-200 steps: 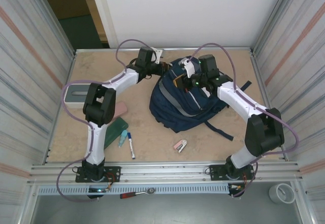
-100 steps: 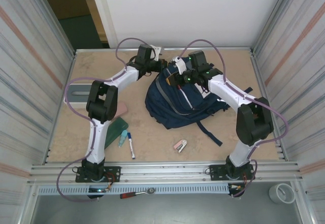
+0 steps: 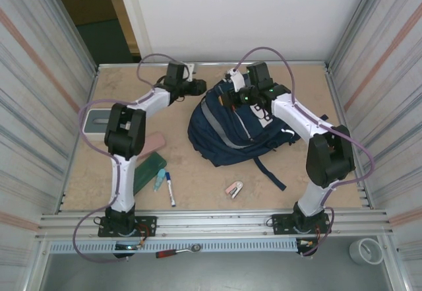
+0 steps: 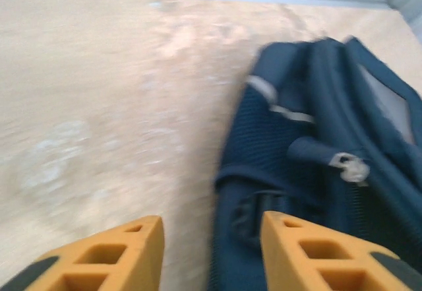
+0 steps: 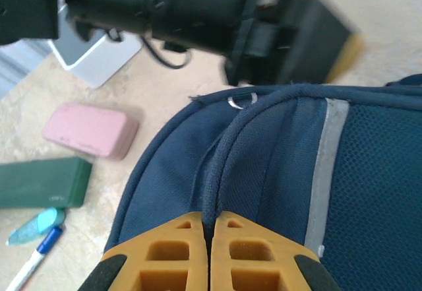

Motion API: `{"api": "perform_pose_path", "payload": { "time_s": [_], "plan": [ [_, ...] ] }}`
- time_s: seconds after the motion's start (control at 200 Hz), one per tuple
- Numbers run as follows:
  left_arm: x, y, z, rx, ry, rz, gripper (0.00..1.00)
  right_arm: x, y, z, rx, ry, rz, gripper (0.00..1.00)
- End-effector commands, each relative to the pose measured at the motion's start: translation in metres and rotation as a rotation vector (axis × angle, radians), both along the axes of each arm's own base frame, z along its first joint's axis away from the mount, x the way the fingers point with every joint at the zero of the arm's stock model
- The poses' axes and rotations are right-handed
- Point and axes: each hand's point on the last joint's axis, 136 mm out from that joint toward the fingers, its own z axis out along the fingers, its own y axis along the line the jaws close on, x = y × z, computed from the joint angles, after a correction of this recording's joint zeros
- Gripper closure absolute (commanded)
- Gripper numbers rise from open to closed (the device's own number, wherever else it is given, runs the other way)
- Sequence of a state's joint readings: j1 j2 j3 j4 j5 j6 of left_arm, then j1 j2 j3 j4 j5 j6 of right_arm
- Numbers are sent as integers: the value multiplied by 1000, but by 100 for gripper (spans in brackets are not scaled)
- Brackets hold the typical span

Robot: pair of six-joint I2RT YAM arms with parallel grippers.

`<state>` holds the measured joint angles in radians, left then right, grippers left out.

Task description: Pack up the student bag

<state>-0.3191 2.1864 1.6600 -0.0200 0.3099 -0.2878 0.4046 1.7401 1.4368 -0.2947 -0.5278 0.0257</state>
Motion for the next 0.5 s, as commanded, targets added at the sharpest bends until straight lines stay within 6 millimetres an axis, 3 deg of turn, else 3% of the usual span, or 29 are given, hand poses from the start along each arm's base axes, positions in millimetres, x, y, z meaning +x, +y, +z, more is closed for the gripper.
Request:
{"api": "perform_pose_path", "payload": {
  "time_s": [0.0,0.11,0.22,0.366,0.496],
  "plan": [
    [0,42,72,-13,-140,94,46,23,-19,62,133,-40,-130,100],
    [-18,70,81,-54,-117,142,39,24,-21,79,193,1,-133,100],
    [-54,79,87,-100,-88,146,33,25,-31,98,251,57,-123,100],
    [-102,69,86,-123,-75,128,24,31,-42,117,366,136,-93,100],
    [-128,43,83,-77,-59,56,19,32,-29,127,421,165,-50,100]
  ]
}}
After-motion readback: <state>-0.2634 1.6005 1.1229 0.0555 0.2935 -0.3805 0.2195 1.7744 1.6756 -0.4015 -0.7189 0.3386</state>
